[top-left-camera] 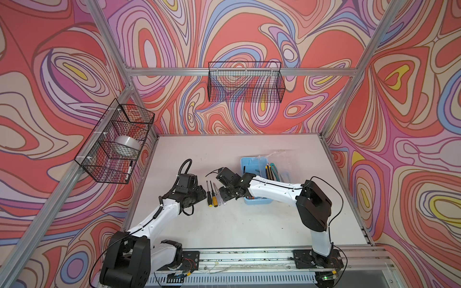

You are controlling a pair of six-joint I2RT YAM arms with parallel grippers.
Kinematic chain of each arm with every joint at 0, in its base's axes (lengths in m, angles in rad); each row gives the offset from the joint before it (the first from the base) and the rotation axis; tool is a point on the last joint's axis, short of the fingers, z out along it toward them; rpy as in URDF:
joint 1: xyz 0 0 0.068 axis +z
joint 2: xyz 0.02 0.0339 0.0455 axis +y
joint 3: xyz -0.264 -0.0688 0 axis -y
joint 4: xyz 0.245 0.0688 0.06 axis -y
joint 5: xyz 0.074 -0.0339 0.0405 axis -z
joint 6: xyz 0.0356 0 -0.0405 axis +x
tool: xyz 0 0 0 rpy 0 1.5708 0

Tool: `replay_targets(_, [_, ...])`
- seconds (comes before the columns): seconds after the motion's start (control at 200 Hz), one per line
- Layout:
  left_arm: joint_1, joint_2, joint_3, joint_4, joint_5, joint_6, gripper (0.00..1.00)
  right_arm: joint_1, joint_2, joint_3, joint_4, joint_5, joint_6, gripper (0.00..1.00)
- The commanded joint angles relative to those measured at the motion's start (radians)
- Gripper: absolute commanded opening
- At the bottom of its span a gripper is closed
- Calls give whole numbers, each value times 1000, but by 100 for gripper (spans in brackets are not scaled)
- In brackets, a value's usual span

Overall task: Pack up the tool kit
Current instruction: 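Move the right gripper back over the remaining screwdrivers, then lower the right gripper and close on a clear-handled screwdriver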

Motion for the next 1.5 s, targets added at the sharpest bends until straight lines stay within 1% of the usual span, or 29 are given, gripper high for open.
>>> replay_targets(0.0, [6,9,-13,30,19,-2,65,7,37,24,19,-18,11,39])
replay_targets(0.145, [6,12,-21,31,32,-1,66,10,69,38,25,-36,11,39])
replay_targets(0.17, [6,13,-23,62,36,-2,65,10,76,41,24,-36,12,39])
replay_targets(0.476, [6,19,-36,100,58,-8,66,11,131,77,8,-42,14,38])
replay_targets(0.731, [6,31,-37,105,55,-9,66,12,158,94,-11,-3,17,38])
replay_targets(1.082, [6,52,-35,117,55,-13,66,12,194,114,-23,4,12,35])
replay_targets(1.162, [6,53,-34,118,56,-13,66,12,199,121,-25,13,11,33])
replay_targets(1.497, [7,75,-32,132,62,-17,65,12,226,139,-49,31,8,29])
